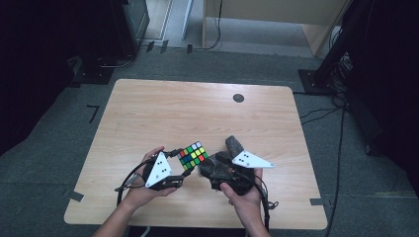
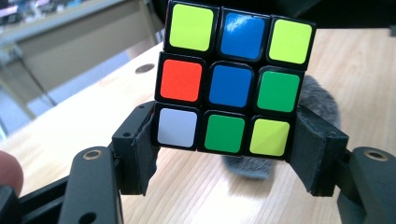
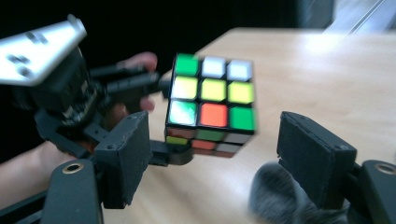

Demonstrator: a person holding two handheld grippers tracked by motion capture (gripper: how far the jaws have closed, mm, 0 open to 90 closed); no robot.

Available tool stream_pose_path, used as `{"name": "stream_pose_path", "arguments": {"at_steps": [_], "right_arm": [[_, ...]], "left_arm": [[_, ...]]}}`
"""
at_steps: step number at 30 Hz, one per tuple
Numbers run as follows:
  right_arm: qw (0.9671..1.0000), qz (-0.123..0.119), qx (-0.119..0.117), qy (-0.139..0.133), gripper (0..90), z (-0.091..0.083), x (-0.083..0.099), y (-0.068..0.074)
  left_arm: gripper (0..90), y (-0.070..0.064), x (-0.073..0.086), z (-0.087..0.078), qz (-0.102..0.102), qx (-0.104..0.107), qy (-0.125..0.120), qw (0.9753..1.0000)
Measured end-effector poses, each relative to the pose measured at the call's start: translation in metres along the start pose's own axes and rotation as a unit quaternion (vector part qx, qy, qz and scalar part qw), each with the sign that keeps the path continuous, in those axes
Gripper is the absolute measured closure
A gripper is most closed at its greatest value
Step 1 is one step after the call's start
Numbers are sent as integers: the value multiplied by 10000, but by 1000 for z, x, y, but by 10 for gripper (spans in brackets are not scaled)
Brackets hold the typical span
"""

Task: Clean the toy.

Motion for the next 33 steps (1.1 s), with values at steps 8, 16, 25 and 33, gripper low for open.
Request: {"name": "stream_pose_path", "arguments": {"at_steps": [8,16,25,33], "right_arm": [[9803,-1104,1599,351,352,16,24,-32],[9696,-1052,1905,1114,482,35,55,-63],[9767,-1122,1422,1156,443,25,54,-55],[9705,-1403,1687,997,216,37,57,-67]], "left_arm": [[331,18,-1,-9,-809,-110,-58,9966],[331,19,-2,-8,-839,-202,66,9962],[331,22,-5,-12,-872,-222,-39,9959],[331,21,-4,-10,-929,-160,-42,9955]]}}
Point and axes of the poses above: each handheld gripper's, and its own axes: z roughly forward along the jaws, x roughly out of its underside, y roughly to its left, the point moved 4 cm from there along z, roughly forward along the jaws, and after that the axes turned 8 degrees about x, right-handed, at the moved point
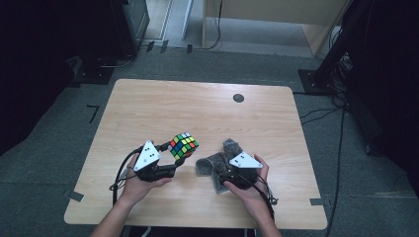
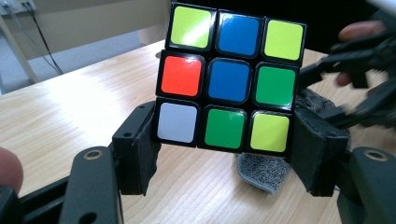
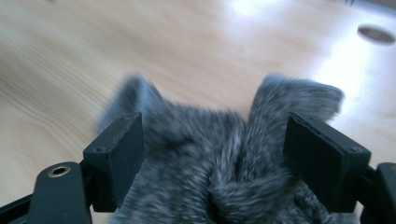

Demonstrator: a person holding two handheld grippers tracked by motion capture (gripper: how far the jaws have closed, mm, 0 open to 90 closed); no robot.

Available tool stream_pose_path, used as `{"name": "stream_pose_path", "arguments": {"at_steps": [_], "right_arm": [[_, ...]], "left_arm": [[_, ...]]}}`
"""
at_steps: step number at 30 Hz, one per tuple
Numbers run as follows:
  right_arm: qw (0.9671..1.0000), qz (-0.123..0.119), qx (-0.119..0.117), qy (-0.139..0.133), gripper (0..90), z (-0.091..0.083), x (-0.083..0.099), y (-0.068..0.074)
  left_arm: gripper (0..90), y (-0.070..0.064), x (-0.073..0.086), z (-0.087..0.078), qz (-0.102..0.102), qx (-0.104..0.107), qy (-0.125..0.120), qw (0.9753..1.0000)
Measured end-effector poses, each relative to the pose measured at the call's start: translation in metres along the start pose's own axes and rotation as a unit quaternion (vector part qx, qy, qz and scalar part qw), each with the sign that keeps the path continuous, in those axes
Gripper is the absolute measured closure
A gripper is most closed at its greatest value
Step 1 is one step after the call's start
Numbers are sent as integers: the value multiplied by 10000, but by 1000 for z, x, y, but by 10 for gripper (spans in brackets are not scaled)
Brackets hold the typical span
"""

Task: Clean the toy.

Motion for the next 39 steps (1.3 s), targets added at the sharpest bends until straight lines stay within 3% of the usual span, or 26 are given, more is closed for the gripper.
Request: {"name": "stream_pose_path", "arguments": {"at_steps": [4,7,12,15,18,20,23,27,28,31,34,36,39], "right_arm": [[9981,-19,251,561,247,20,17,-6],[9982,11,173,574,287,23,23,-10],[9980,170,256,548,611,16,24,-18],[9980,274,293,487,680,8,18,-20],[9981,596,148,-26,695,-9,2,-20],[9949,831,-83,-562,695,-26,-14,-17],[9840,956,-585,-1385,694,-56,-39,-6],[9727,911,-1049,-1858,692,-77,-57,15],[9720,884,-1103,-1880,691,-78,-59,18],[9736,769,-1216,-1771,687,-73,-57,27],[9729,1069,-1255,-1619,686,-63,-49,20],[9797,1130,-1037,-1294,687,-54,-42,11],[9845,1140,-768,-1091,687,-49,-36,5]], "left_arm": [[332,-1,0,0,6,47,-4,10000],[333,0,0,-1,-35,13,0,10000],[333,0,0,-1,3,38,2,10000],[334,-4,0,0,117,85,16,9999],[335,-9,2,5,353,77,161,9992],[335,-13,4,8,445,142,230,9986],[335,-22,6,13,628,307,310,9971],[336,-37,7,19,922,487,403,9937],[335,-41,7,20,981,516,384,9931],[336,-47,3,18,1073,639,285,9918],[337,-47,1,16,1044,692,206,9919],[337,-46,0,15,993,719,164,9923],[337,-45,0,16,1011,616,236,9927]]}}
Point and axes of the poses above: each handheld gripper's, and its own axes: z roughly forward along the jaws, x roughly out of its underside, y roughly to its left, the point moved 4 cm from there along z, roughly forward along the jaws, and after that the axes turned 8 degrees about x, right-handed, at the moved point
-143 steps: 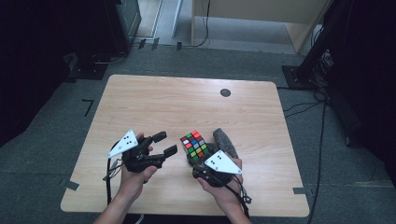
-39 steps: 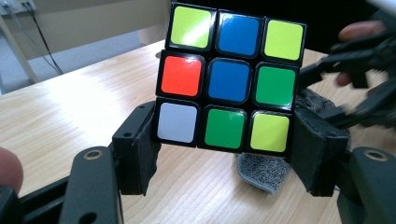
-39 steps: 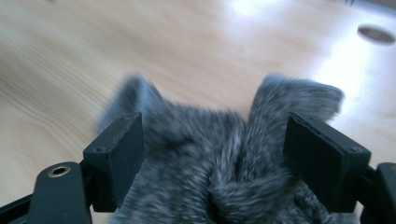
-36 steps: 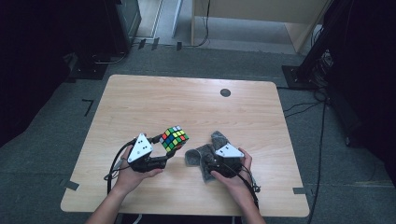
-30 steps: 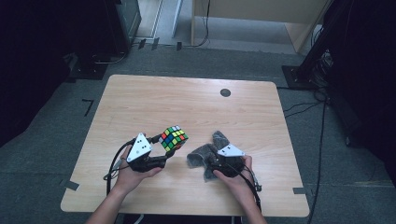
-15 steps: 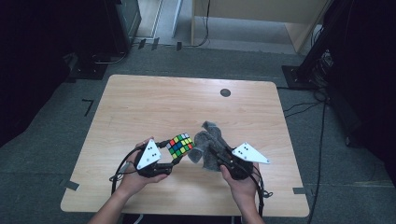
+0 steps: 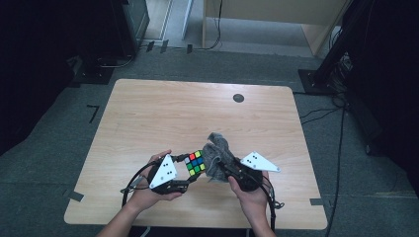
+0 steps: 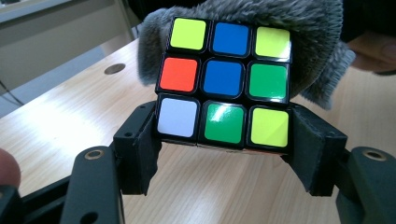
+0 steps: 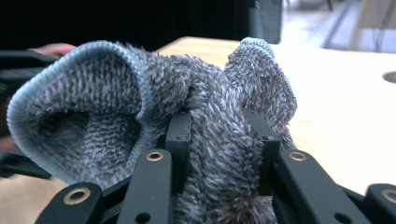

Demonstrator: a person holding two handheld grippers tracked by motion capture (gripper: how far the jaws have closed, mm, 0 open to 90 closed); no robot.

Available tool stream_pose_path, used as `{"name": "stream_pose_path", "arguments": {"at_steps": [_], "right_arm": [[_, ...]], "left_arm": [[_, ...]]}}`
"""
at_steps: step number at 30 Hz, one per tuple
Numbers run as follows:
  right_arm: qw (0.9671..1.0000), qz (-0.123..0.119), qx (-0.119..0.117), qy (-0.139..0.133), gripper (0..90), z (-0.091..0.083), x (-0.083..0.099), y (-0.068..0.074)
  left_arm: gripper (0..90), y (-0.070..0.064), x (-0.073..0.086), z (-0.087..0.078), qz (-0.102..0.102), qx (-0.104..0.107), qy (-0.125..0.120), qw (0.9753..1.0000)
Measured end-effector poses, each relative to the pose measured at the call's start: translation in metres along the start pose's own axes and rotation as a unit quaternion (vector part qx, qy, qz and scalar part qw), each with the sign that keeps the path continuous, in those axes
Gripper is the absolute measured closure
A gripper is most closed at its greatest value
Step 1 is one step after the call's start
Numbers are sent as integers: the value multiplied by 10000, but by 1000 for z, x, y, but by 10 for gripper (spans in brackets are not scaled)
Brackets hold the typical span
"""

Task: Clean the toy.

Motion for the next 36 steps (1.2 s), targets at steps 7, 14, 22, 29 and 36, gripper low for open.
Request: {"name": "stream_pose_path", "arguments": {"at_steps": [7,14,22,29,36], "right_arm": [[9897,-1249,23,-699,677,-21,-21,45],[9499,-3052,488,-460,676,0,1,83],[9624,-2358,1290,-392,671,-7,-11,40],[9558,-2851,511,-508,649,-5,-5,77],[9753,-1973,906,-413,656,-9,-15,37]], "left_arm": [[337,-5,1,11,188,-403,655,9969],[338,-13,-2,17,336,-566,996,9928],[339,-8,-1,14,207,-533,889,9944],[339,-10,-2,13,269,-488,849,9948],[339,-6,-3,7,149,-312,517,9981]]}}
Point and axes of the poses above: each handheld gripper's, and its own axes: z roughly forward along the jaws, x roughly out of its underside, y roughly to its left, the point moved 4 cm from there along z, roughly forward along the jaws, and after that the axes turned 8 degrees about x, right-handed, at the moved point
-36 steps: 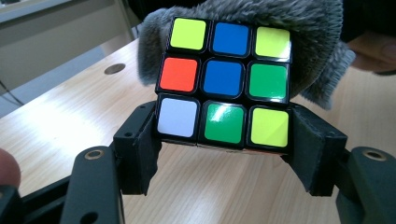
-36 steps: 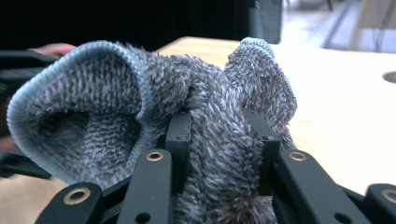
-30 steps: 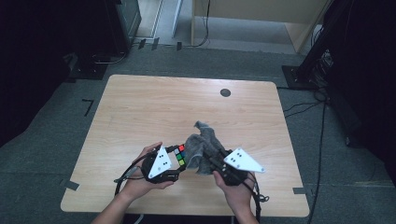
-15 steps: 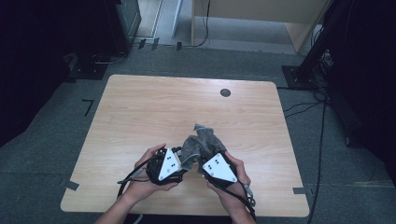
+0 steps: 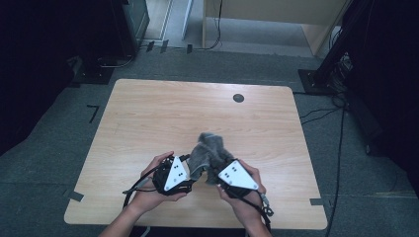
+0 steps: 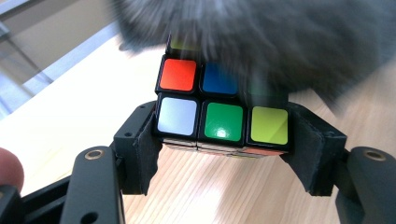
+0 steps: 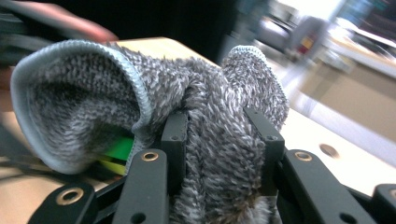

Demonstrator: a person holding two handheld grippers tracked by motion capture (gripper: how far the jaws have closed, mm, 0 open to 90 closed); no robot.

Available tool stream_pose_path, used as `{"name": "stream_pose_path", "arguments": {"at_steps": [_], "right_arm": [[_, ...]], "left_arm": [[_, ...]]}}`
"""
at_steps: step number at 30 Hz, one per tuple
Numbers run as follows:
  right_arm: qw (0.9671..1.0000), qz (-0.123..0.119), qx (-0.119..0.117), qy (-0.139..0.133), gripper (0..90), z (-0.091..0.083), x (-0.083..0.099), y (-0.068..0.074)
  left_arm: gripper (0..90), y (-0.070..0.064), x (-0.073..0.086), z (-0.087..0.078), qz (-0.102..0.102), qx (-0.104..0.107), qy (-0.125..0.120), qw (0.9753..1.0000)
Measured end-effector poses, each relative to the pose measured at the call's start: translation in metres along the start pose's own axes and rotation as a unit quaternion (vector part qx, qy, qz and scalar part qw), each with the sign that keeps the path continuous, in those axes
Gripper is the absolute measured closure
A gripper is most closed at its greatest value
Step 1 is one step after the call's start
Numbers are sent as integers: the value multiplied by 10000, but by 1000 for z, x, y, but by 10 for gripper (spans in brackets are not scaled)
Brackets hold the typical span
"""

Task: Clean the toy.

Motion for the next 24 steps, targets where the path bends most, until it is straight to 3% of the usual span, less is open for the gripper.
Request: {"name": "stream_pose_path", "arguments": {"at_steps": [1,2,3,4,5,8,10,11,14,15,18,21,22,24], "right_arm": [[9995,301,19,-18,655,-2,1,-10],[9976,668,-145,-115,655,-4,2,-17],[9949,929,-320,-218,655,-5,2,-21],[9897,1251,-603,-342,655,-7,1,-24],[9867,1371,-779,-397,655,-7,1,-24],[9851,1290,-1077,-375,659,-3,3,-15],[9849,1385,-1018,-227,661,2,8,-15],[9852,1412,-975,-24,661,6,12,-17],[9896,1219,-631,437,663,14,27,-24],[9882,1324,-636,443,663,14,29,-26],[9835,1636,-770,11,661,5,18,-32],[9797,1607,-1064,-548,660,-9,-1,-24],[9791,1515,-1186,-655,658,-12,-7,-18],[9773,1512,-1356,-605,655,-11,-8,-11]], "left_arm": [[339,1,0,-2,-7,96,-155,9998],[338,1,-1,-4,-31,191,-302,9994],[338,1,-1,-7,-115,349,-528,9979],[338,1,-1,-8,-182,422,-686,9966],[338,1,-1,-10,-222,474,-796,9954],[338,1,-3,-14,-212,509,-951,9939],[339,2,-3,-17,-166,535,-1024,9932],[339,2,-3,-18,-179,556,-1059,9927],[339,4,-5,-21,-181,549,-1168,9915],[339,4,-6,-22,-137,512,-1145,9920],[339,3,-4,-19,-73,480,-1042,9934],[339,2,-4,-18,-92,516,-1035,9932],[339,1,-5,-18,-100,529,-1058,9929],[339,1,-7,-19,-133,501,-1058,9930]]}}
Point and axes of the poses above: each handheld gripper's, and its own axes: z roughly forward along the jaws, x roughly out of its underside, y roughly to its left, the point moved 4 cm from there along z, roughly forward along the jaws, and after that the axes turned 8 degrees about x, right-handed, at the moved point
